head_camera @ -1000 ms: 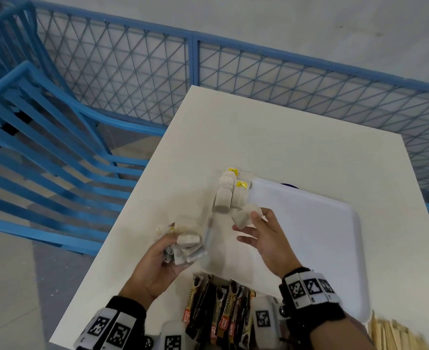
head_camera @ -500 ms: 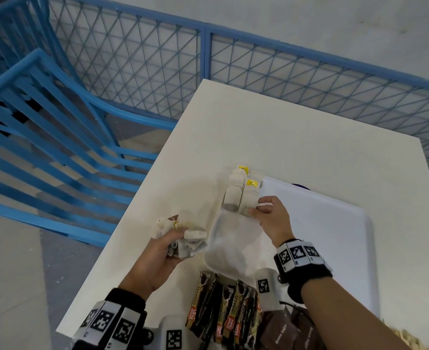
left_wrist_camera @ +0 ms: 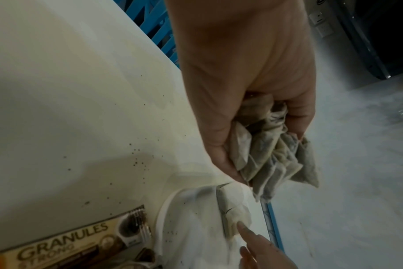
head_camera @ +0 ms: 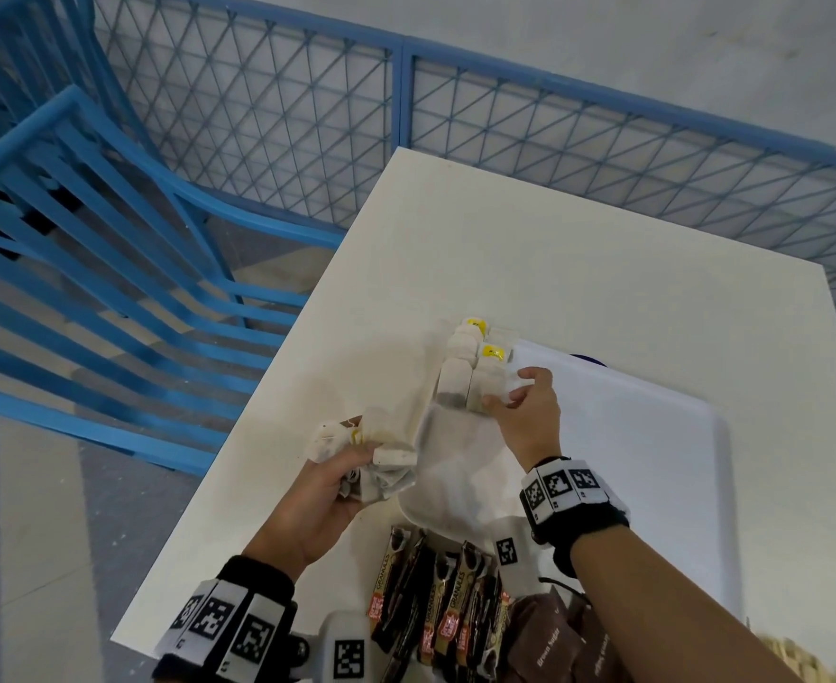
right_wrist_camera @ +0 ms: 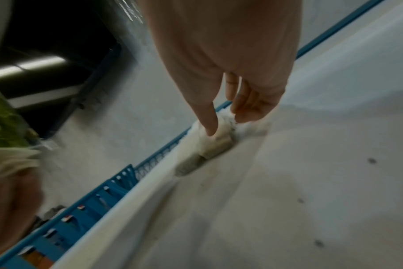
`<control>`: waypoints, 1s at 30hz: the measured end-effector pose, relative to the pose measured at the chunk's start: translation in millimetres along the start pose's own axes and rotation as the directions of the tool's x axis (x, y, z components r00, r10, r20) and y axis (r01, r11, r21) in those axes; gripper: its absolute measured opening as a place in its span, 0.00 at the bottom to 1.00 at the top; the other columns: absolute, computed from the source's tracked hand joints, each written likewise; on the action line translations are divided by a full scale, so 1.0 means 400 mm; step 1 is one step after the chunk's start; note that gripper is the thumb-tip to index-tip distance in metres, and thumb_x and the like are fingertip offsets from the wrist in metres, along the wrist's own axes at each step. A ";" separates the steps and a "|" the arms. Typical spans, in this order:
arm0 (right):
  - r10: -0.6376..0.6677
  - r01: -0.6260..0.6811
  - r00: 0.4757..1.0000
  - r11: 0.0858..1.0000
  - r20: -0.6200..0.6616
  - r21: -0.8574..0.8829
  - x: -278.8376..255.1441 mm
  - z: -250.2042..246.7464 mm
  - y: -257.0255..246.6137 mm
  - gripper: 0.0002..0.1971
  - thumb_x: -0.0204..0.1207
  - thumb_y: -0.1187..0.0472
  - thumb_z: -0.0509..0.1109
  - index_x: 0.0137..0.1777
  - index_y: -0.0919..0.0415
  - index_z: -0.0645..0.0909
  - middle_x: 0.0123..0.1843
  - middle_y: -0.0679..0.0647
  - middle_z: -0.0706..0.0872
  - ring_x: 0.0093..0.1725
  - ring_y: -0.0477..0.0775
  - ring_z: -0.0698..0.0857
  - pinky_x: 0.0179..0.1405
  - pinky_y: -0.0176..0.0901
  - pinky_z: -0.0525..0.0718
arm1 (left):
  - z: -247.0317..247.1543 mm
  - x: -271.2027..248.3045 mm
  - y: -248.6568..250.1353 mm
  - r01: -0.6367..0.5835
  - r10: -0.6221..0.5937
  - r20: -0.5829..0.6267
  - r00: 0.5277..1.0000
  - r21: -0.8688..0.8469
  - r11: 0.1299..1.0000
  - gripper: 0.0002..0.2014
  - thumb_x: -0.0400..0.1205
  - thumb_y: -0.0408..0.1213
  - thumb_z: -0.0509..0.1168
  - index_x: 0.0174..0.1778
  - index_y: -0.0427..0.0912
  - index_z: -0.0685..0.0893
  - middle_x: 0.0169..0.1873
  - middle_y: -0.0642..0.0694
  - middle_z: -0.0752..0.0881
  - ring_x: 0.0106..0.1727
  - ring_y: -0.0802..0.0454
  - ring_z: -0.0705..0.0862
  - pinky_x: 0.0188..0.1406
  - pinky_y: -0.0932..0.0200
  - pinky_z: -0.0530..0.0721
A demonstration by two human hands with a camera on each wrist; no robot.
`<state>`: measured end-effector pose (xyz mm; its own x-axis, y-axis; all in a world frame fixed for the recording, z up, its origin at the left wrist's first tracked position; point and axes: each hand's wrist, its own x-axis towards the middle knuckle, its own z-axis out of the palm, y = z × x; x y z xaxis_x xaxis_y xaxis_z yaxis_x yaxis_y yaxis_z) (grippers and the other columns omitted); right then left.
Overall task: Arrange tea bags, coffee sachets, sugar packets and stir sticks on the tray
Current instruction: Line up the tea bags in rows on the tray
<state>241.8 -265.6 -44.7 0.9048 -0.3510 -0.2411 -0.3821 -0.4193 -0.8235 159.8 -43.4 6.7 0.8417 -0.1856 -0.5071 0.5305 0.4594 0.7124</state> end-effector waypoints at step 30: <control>-0.172 -0.232 0.778 0.815 0.604 0.530 -0.248 -0.033 -0.108 0.07 0.80 0.65 0.63 0.54 0.66 0.77 0.53 0.62 0.84 0.50 0.55 0.88 0.54 0.48 0.87 | 0.011 -0.002 -0.003 -0.020 0.030 0.089 0.996 -0.113 0.993 0.30 0.65 0.34 0.77 0.62 0.29 0.80 0.57 0.29 0.85 0.54 0.39 0.87 0.44 0.54 0.88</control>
<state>165.9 -223.8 21.4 0.8832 0.3048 -0.3564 -0.4216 0.1834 -0.8880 159.1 -47.5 8.4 0.8629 -0.2485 -0.4401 0.4989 0.5580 0.6631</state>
